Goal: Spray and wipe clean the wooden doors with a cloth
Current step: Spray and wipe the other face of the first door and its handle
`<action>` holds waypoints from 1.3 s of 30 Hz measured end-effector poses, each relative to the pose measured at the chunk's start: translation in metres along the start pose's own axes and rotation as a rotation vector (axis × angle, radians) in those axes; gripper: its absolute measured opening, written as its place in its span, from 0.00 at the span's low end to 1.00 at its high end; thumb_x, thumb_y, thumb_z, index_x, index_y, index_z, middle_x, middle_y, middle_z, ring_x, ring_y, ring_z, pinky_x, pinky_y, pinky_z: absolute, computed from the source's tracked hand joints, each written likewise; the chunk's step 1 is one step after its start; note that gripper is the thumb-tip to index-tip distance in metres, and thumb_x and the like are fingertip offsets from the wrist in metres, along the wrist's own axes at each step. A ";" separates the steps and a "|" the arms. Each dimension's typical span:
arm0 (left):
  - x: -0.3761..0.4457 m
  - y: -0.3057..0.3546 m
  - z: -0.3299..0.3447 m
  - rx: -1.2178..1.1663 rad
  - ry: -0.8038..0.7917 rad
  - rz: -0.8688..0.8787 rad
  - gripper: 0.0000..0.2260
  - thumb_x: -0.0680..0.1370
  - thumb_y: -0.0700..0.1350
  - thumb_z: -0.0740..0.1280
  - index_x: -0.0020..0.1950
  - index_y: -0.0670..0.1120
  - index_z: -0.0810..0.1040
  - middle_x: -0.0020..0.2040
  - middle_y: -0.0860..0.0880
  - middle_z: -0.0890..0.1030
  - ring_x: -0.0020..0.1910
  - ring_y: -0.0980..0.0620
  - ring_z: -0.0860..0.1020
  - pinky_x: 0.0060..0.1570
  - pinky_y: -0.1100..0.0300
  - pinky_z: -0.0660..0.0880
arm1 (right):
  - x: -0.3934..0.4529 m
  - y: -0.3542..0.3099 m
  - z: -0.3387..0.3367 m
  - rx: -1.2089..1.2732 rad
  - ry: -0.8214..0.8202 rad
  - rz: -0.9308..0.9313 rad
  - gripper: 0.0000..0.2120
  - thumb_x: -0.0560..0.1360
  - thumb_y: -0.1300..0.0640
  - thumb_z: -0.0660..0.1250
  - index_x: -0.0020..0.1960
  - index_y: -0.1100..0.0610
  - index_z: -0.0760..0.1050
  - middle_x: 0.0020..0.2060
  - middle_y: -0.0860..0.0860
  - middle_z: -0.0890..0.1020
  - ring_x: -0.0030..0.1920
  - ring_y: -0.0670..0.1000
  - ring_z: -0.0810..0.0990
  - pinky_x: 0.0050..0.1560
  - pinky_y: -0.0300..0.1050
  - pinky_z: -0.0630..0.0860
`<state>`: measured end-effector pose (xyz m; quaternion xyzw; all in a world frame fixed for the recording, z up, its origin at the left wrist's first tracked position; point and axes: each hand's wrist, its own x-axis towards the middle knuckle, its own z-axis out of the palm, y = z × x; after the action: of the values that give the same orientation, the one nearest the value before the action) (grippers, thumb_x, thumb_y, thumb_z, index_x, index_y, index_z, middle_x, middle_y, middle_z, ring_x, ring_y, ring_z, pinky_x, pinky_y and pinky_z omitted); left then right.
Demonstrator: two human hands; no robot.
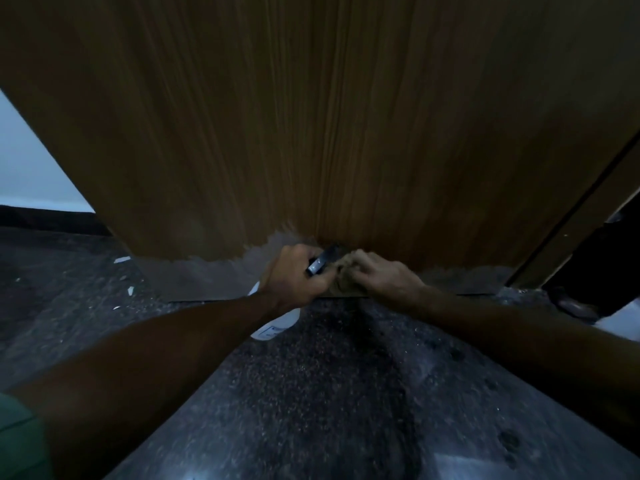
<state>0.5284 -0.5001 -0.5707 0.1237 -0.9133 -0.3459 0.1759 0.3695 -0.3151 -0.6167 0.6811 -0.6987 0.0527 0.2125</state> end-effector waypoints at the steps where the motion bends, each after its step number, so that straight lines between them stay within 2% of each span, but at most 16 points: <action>1: -0.002 -0.001 -0.004 0.006 0.009 -0.011 0.17 0.75 0.51 0.68 0.30 0.47 0.67 0.24 0.52 0.71 0.23 0.55 0.69 0.26 0.56 0.62 | 0.010 -0.002 -0.012 0.038 0.101 0.081 0.18 0.79 0.59 0.65 0.68 0.57 0.71 0.61 0.60 0.75 0.54 0.57 0.79 0.41 0.43 0.81; 4: -0.008 -0.006 -0.016 0.026 0.015 -0.041 0.16 0.74 0.51 0.68 0.31 0.47 0.70 0.25 0.51 0.73 0.24 0.53 0.72 0.27 0.55 0.64 | 0.024 -0.004 -0.025 0.059 0.306 0.223 0.18 0.80 0.58 0.61 0.69 0.56 0.73 0.61 0.62 0.75 0.55 0.59 0.79 0.42 0.44 0.80; 8: -0.019 -0.006 -0.034 0.045 0.031 -0.063 0.16 0.74 0.51 0.69 0.29 0.48 0.68 0.24 0.51 0.73 0.23 0.54 0.70 0.26 0.53 0.66 | 0.014 -0.006 0.018 -0.092 -0.033 -0.080 0.15 0.75 0.58 0.75 0.60 0.56 0.80 0.62 0.58 0.71 0.50 0.57 0.78 0.30 0.42 0.76; 10: -0.024 -0.007 -0.039 0.069 0.030 -0.076 0.17 0.74 0.53 0.68 0.29 0.48 0.68 0.24 0.51 0.73 0.23 0.54 0.70 0.27 0.55 0.64 | 0.020 -0.012 0.025 -0.088 -0.115 -0.088 0.09 0.75 0.57 0.69 0.55 0.54 0.82 0.61 0.56 0.68 0.47 0.55 0.80 0.25 0.40 0.73; 12: -0.029 -0.009 -0.046 0.085 0.025 -0.086 0.17 0.73 0.54 0.67 0.29 0.49 0.68 0.24 0.51 0.72 0.23 0.53 0.70 0.27 0.57 0.63 | 0.038 -0.022 0.013 -0.036 -0.041 -0.066 0.14 0.78 0.56 0.63 0.60 0.56 0.81 0.63 0.56 0.69 0.50 0.54 0.78 0.30 0.39 0.76; 15: -0.037 -0.018 -0.054 0.118 0.025 -0.114 0.17 0.72 0.55 0.67 0.30 0.47 0.69 0.24 0.51 0.72 0.23 0.52 0.70 0.27 0.58 0.61 | 0.063 -0.030 -0.003 0.035 0.195 0.085 0.26 0.76 0.62 0.72 0.73 0.57 0.72 0.65 0.60 0.73 0.57 0.58 0.78 0.44 0.45 0.81; 17: -0.041 -0.024 -0.058 0.125 0.021 -0.127 0.17 0.73 0.55 0.67 0.31 0.46 0.71 0.25 0.51 0.73 0.23 0.52 0.71 0.26 0.59 0.62 | 0.069 -0.035 0.001 0.007 0.241 0.079 0.26 0.77 0.62 0.72 0.73 0.57 0.70 0.64 0.61 0.73 0.54 0.58 0.79 0.42 0.46 0.82; 19: -0.045 -0.028 -0.063 0.114 0.007 -0.132 0.17 0.75 0.53 0.69 0.31 0.47 0.71 0.25 0.50 0.74 0.23 0.54 0.69 0.26 0.60 0.61 | 0.069 -0.040 0.016 -0.095 0.113 -0.059 0.17 0.79 0.62 0.65 0.67 0.57 0.76 0.62 0.59 0.74 0.50 0.56 0.79 0.31 0.42 0.79; 22: -0.051 -0.033 -0.070 0.138 0.005 -0.157 0.17 0.75 0.54 0.69 0.31 0.46 0.71 0.26 0.49 0.74 0.23 0.54 0.69 0.25 0.60 0.61 | 0.073 -0.048 0.026 -0.144 -0.072 -0.114 0.18 0.78 0.59 0.56 0.58 0.56 0.82 0.62 0.55 0.71 0.48 0.53 0.78 0.26 0.39 0.75; 24: -0.055 -0.035 -0.073 0.146 0.006 -0.169 0.18 0.72 0.57 0.66 0.31 0.46 0.69 0.25 0.49 0.73 0.23 0.53 0.69 0.26 0.59 0.61 | 0.089 -0.055 0.012 -0.063 0.015 -0.040 0.18 0.79 0.60 0.57 0.65 0.58 0.78 0.63 0.57 0.70 0.52 0.55 0.78 0.33 0.42 0.80; 26: -0.058 -0.038 -0.075 0.161 0.014 -0.173 0.18 0.73 0.55 0.68 0.30 0.46 0.67 0.25 0.50 0.72 0.23 0.52 0.68 0.27 0.58 0.60 | 0.107 -0.059 -0.009 0.021 0.229 0.120 0.20 0.80 0.63 0.63 0.72 0.58 0.73 0.64 0.60 0.73 0.57 0.56 0.78 0.45 0.44 0.81; 28: -0.062 -0.041 -0.078 0.170 0.028 -0.188 0.19 0.75 0.51 0.70 0.30 0.47 0.66 0.26 0.49 0.72 0.24 0.51 0.69 0.27 0.57 0.60 | 0.113 -0.055 -0.018 0.005 0.323 0.173 0.22 0.80 0.65 0.66 0.73 0.59 0.73 0.63 0.61 0.74 0.56 0.57 0.78 0.48 0.44 0.81; 32: -0.069 -0.046 -0.089 0.148 0.045 -0.250 0.20 0.75 0.54 0.71 0.31 0.47 0.66 0.25 0.51 0.72 0.24 0.50 0.71 0.27 0.57 0.62 | 0.103 -0.064 0.019 -0.192 0.006 -0.103 0.12 0.77 0.63 0.69 0.60 0.57 0.81 0.58 0.57 0.77 0.44 0.55 0.77 0.26 0.41 0.71; 33: -0.072 -0.045 -0.091 0.148 0.047 -0.257 0.20 0.75 0.54 0.71 0.31 0.46 0.66 0.25 0.51 0.71 0.25 0.50 0.71 0.27 0.57 0.61 | 0.099 -0.068 0.027 -0.221 -0.066 -0.129 0.09 0.79 0.61 0.65 0.56 0.56 0.81 0.57 0.55 0.77 0.42 0.53 0.77 0.25 0.42 0.69; 35: -0.075 -0.043 -0.097 0.156 0.050 -0.246 0.20 0.74 0.55 0.70 0.31 0.46 0.67 0.26 0.51 0.72 0.25 0.49 0.71 0.27 0.56 0.62 | 0.107 -0.075 0.024 -0.217 -0.162 -0.099 0.12 0.81 0.59 0.61 0.61 0.56 0.80 0.61 0.54 0.70 0.45 0.52 0.78 0.28 0.42 0.73; 39: -0.077 -0.054 -0.103 0.002 0.086 -0.246 0.16 0.74 0.53 0.68 0.35 0.42 0.75 0.28 0.44 0.78 0.26 0.51 0.73 0.29 0.54 0.67 | 0.140 -0.085 -0.009 0.012 0.148 0.108 0.24 0.76 0.61 0.61 0.72 0.57 0.74 0.62 0.58 0.71 0.51 0.56 0.78 0.36 0.44 0.80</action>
<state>0.6457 -0.5735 -0.5529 0.2495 -0.8832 -0.3583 0.1710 0.4565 -0.4480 -0.5754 0.6380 -0.7165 0.1185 0.2561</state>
